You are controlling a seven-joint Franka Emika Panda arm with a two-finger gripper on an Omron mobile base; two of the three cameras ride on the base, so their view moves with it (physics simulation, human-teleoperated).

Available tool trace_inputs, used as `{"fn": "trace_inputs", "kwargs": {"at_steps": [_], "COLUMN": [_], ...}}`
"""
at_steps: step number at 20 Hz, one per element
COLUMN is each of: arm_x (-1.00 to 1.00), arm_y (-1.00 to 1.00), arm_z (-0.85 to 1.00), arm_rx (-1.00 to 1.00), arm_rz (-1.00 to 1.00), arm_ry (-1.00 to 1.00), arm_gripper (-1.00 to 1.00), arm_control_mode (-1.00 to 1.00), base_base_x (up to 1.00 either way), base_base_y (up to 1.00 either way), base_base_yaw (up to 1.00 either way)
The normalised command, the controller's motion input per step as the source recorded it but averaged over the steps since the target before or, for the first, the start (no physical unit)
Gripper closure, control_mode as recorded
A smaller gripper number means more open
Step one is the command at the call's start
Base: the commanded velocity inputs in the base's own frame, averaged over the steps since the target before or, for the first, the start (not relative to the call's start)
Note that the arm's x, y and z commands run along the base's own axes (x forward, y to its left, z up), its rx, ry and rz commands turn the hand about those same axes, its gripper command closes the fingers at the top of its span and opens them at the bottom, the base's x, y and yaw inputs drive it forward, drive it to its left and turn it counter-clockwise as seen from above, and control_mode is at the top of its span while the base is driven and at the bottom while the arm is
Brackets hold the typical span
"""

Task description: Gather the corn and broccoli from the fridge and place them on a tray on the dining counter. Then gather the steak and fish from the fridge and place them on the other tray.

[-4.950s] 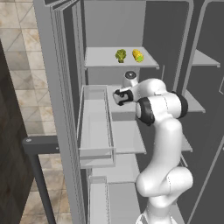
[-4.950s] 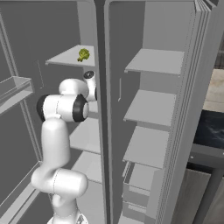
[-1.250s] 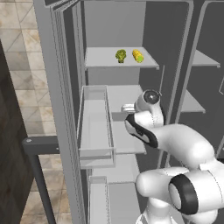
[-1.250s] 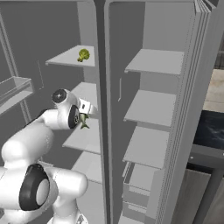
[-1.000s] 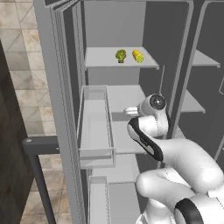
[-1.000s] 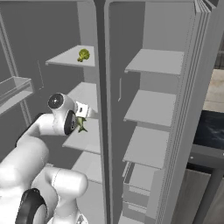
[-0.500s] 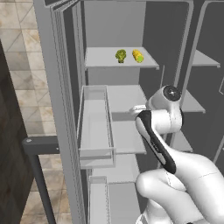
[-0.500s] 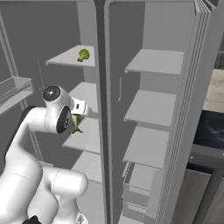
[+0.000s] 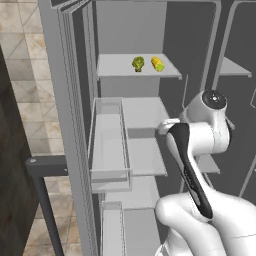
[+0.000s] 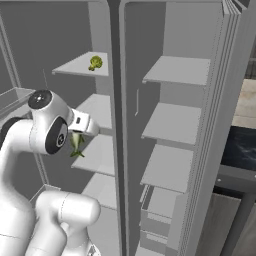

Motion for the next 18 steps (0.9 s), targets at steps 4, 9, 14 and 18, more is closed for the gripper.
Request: {"fn": "trace_inputs", "kwargs": {"at_steps": [4,9,14,18], "arm_x": [-0.5,-0.52,-0.62,-0.45], "arm_y": [-0.16,-0.08,-0.05,-0.01], "arm_z": [0.23,0.16,0.24,0.26], "arm_rx": [-0.02,-0.02,-0.06,-0.1], "arm_rz": [0.0,0.08,0.09,0.03], "arm_ry": [0.0,-0.04,-0.18,-0.27], "arm_gripper": [1.0,1.0,1.0,1.0], "arm_control_mode": [-1.0,-1.0,-1.0,-1.0], "base_base_x": [0.0,0.0,0.0,0.0], "base_base_y": [0.0,0.0,0.0,0.0], "base_base_yaw": [0.0,0.0,0.0,0.0]}}
